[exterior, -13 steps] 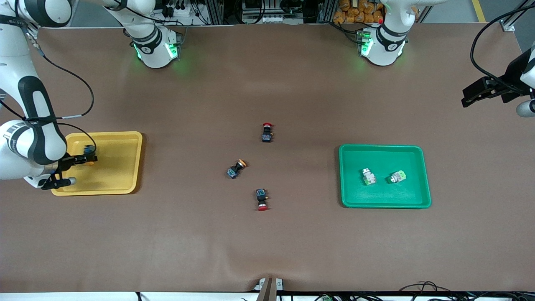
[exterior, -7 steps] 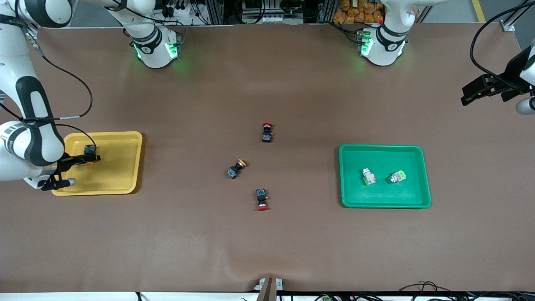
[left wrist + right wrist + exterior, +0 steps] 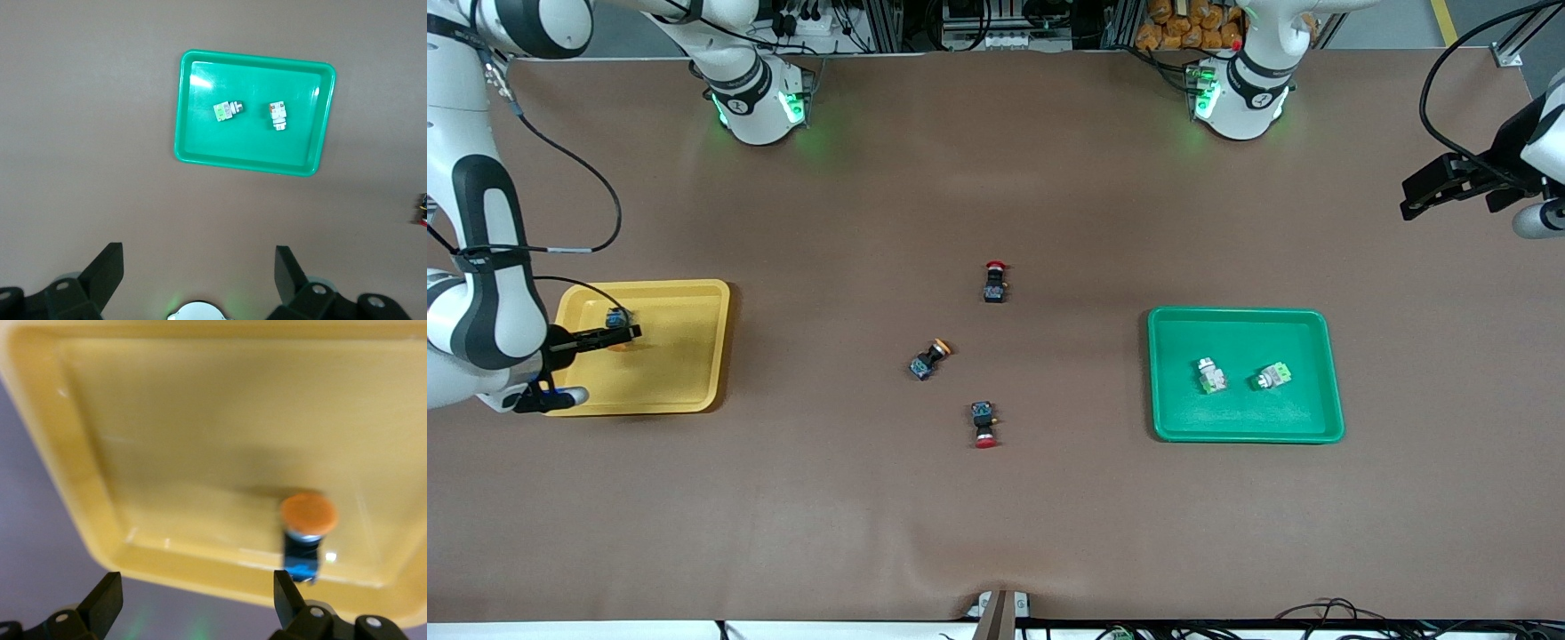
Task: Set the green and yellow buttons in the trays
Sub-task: 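Reach the right gripper to the second yellow button and grasp it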
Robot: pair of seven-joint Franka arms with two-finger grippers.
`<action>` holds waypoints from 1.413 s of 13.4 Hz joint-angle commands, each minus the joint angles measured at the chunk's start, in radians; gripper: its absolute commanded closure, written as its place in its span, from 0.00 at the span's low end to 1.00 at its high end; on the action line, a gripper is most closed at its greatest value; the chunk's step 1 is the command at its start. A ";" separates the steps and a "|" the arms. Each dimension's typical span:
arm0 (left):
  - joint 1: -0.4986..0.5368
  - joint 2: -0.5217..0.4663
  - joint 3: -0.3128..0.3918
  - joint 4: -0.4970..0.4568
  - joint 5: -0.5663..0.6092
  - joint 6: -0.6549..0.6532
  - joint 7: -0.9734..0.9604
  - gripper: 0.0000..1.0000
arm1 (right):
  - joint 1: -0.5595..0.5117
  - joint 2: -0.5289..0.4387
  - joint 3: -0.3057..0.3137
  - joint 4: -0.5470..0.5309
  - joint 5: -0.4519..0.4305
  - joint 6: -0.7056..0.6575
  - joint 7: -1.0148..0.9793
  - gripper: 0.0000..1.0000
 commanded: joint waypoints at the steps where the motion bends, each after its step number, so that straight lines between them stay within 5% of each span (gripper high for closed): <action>1: 0.004 -0.022 0.001 -0.011 -0.021 -0.012 -0.005 0.00 | 0.062 -0.008 0.000 0.007 0.045 -0.067 0.119 0.00; 13: 0.004 -0.043 0.003 -0.013 -0.021 -0.025 -0.008 0.00 | 0.476 -0.108 0.000 -0.064 0.183 0.014 0.918 0.00; 19: 0.024 -0.050 0.009 -0.009 -0.020 -0.025 0.002 0.00 | 0.674 -0.101 0.000 -0.056 0.231 0.259 1.281 0.00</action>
